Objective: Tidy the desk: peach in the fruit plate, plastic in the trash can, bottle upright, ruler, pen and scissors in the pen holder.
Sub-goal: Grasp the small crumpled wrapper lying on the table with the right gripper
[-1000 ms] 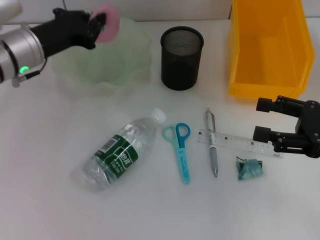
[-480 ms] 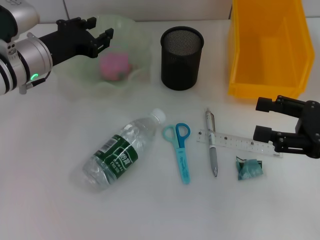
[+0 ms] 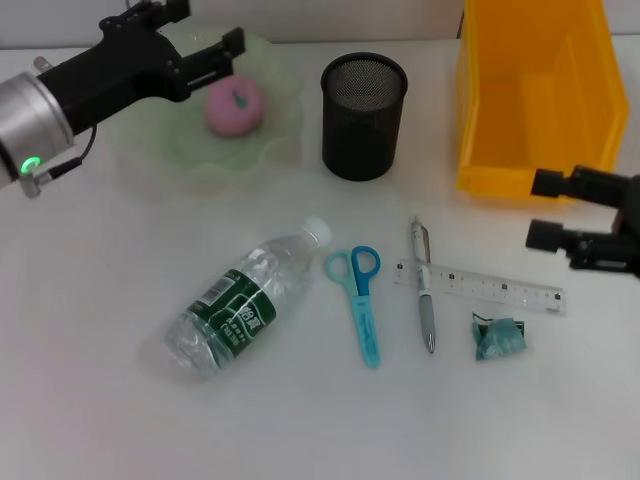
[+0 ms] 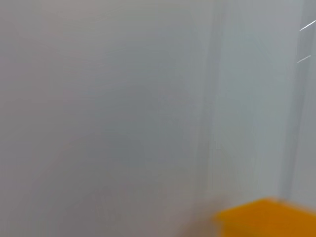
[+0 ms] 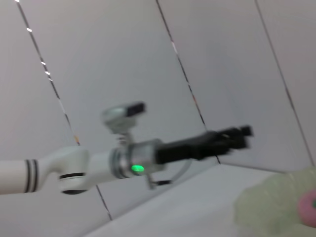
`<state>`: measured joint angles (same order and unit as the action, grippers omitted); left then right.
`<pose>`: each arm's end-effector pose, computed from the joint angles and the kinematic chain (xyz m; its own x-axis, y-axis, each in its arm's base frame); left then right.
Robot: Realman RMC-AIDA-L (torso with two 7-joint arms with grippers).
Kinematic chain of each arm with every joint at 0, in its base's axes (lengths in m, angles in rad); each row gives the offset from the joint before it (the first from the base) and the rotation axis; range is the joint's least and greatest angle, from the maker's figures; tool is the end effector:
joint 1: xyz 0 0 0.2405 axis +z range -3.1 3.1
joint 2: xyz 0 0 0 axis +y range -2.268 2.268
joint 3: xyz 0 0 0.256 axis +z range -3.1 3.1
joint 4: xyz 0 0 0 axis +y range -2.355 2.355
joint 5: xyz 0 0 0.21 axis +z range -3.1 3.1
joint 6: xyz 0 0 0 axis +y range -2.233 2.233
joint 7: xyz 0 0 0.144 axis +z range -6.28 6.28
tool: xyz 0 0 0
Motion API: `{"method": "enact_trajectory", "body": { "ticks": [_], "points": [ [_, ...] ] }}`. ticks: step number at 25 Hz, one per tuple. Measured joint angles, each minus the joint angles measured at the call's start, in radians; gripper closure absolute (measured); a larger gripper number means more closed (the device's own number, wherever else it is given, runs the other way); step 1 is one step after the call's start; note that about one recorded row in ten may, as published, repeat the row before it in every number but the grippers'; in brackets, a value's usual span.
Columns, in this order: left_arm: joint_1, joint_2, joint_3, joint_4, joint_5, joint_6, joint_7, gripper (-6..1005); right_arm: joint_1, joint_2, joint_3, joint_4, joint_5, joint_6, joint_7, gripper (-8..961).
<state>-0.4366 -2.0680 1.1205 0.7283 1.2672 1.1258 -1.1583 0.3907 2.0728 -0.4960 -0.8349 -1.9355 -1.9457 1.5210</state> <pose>-0.2334 0.3772 0.0161 0.7300 0.0541 0.6813 0.4916 -0.7341 -0.4684 0.2711 0.2742 0.0624 0.6499 -0.3619 -0.6683 -0.4925 -0.8703 -0.0076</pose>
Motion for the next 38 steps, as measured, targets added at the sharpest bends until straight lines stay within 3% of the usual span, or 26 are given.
{"method": "enact_trajectory", "body": {
  "ticks": [2,3,4,5,7,10,12,13,14,16,17,18,19,20,22,33,38],
  "points": [
    [0.036,0.010,0.002,0.012,0.014,0.242,0.012,170,0.012,-0.002,-0.011,-0.151,-0.016,0.000,0.153,125],
    [0.036,0.010,0.002,0.012,0.014,0.242,0.012,170,0.012,-0.002,-0.011,-0.151,-0.016,0.000,0.153,125],
    [0.048,0.021,0.011,0.012,0.079,0.431,0.042,170,0.021,-0.004,-0.019,-0.217,-0.038,-0.006,0.219,125],
    [0.048,0.021,0.011,0.012,0.079,0.431,0.042,170,0.035,-0.008,-0.029,-0.282,-0.070,-0.014,0.294,126],
    [0.052,0.025,0.012,0.007,0.218,0.599,0.053,170,0.094,-0.024,-0.095,-0.469,-0.212,-0.058,0.500,126],
    [0.056,0.018,0.002,0.003,0.297,0.627,0.042,170,0.140,-0.030,-0.157,-0.572,-0.319,-0.104,0.597,126],
    [0.071,0.009,-0.024,0.000,0.355,0.608,0.040,170,0.210,-0.029,-0.294,-0.664,-0.505,-0.138,0.762,125],
    [0.071,0.009,-0.024,0.000,0.355,0.608,0.040,170,0.210,-0.029,-0.294,-0.664,-0.505,-0.138,0.762,125],
    [0.075,0.007,-0.029,-0.001,0.362,0.602,0.042,170,0.248,-0.014,-0.383,-0.677,-0.616,-0.131,0.860,125],
    [0.077,0.007,-0.030,-0.001,0.364,0.601,0.043,170,0.256,-0.002,-0.428,-0.675,-0.646,-0.124,0.885,125],
    [0.080,0.007,-0.029,-0.002,0.367,0.598,0.043,170,0.253,0.012,-0.526,-0.663,-0.667,-0.094,0.911,125],
    [0.080,0.007,-0.029,-0.002,0.367,0.598,0.043,170,0.253,0.012,-0.526,-0.663,-0.667,-0.094,0.911,126],
    [0.082,0.006,-0.027,-0.003,0.375,0.588,0.044,170,0.238,0.015,-0.654,-0.637,-0.671,-0.035,0.944,126],
    [0.083,0.005,-0.027,-0.006,0.380,0.582,0.044,170,0.238,0.015,-0.654,-0.637,-0.671,-0.035,0.944,126],
    [0.083,0.004,-0.025,-0.013,0.391,0.567,0.044,170,0.220,0.015,-0.783,-0.591,-0.677,0.055,0.984,127],
    [0.077,0.005,-0.019,-0.034,0.395,0.561,0.044,171,0.206,0.015,-0.944,-0.489,-0.677,0.207,1.065,151],
    [0.079,0.005,-0.016,-0.036,0.395,0.566,0.048,171,0.206,0.016,-0.968,-0.471,-0.677,0.235,1.069,165]
  ]
}}
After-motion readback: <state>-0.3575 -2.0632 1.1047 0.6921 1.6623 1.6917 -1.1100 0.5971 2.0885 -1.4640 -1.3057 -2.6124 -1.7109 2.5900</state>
